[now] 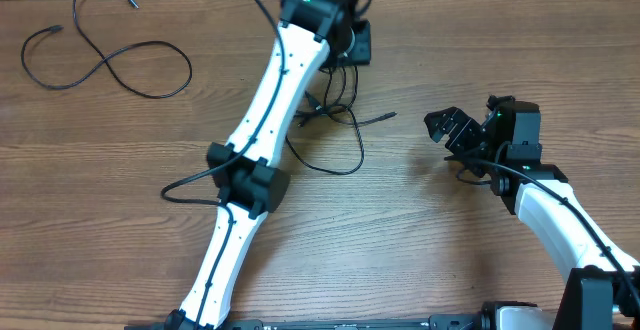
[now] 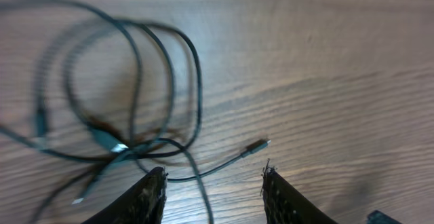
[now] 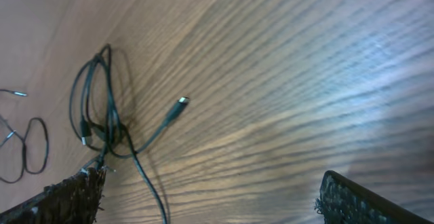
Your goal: Untangle cables
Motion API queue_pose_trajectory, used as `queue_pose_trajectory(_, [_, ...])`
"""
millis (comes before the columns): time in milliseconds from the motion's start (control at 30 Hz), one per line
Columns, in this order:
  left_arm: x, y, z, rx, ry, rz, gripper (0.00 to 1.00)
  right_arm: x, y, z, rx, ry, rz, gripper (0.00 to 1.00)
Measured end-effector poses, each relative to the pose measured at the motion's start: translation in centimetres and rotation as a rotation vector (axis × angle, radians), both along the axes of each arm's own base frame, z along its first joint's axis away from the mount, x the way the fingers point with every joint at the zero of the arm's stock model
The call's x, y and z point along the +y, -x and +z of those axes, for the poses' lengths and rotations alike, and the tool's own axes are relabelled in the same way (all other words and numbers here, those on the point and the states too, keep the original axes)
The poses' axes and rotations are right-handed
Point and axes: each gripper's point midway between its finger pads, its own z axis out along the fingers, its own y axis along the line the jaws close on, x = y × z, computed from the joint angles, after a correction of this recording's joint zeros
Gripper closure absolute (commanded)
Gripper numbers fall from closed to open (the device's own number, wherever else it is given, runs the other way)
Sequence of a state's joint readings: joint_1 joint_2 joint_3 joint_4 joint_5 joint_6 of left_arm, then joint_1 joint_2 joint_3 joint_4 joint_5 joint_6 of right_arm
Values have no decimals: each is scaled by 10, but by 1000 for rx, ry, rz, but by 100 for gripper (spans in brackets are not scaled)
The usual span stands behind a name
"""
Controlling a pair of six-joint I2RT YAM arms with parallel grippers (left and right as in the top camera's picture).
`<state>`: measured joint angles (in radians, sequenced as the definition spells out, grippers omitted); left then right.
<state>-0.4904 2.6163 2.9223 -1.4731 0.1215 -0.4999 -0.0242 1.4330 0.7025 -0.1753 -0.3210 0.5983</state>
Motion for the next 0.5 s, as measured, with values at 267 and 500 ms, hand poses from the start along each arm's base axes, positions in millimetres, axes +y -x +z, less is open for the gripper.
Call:
queue_pose_trajectory(267, [-17, 3, -57, 102, 1, -17, 52, 0, 4, -4, 25, -4, 1, 0])
queue_pose_trajectory(500, [-17, 5, -100, 175, -26, -7, 55, 0, 5, -4, 28, -4, 1, 0])
